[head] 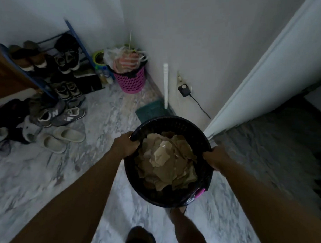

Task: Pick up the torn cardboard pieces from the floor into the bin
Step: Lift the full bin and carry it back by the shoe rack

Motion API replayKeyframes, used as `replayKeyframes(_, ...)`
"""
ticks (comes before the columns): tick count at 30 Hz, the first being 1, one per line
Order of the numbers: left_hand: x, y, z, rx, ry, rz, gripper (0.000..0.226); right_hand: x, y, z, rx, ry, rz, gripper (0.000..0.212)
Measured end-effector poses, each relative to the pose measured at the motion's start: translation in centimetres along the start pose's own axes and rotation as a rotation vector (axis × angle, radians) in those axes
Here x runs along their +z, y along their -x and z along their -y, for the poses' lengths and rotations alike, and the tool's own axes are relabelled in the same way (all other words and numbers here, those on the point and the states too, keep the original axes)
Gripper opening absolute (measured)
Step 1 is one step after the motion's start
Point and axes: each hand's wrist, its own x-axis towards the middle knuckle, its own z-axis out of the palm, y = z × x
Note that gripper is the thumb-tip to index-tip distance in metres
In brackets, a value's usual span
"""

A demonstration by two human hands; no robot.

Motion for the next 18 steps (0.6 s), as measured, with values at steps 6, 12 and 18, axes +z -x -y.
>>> replayKeyframes(6, 7.4, -17.1, 3.3, -0.033, 0.037, -0.010, 0.053, 5.4, -16.4, 0.4, 0.032, -0.007, -0.021, 0.042)
replayKeyframes(12, 14.1, -31.2, 6.6, -0.001, 0.103, -0.029, 0.052, 10.6, -30.2, -0.7, 0.082, -0.083, -0.094, 0.051)
replayKeyframes(18, 17.8, -38.3, 7.4, 0.063, 0.140, -0.023, 0.064, 13.9, -36.9, -1.7, 0.058, -0.199, -0.129, 0.069)
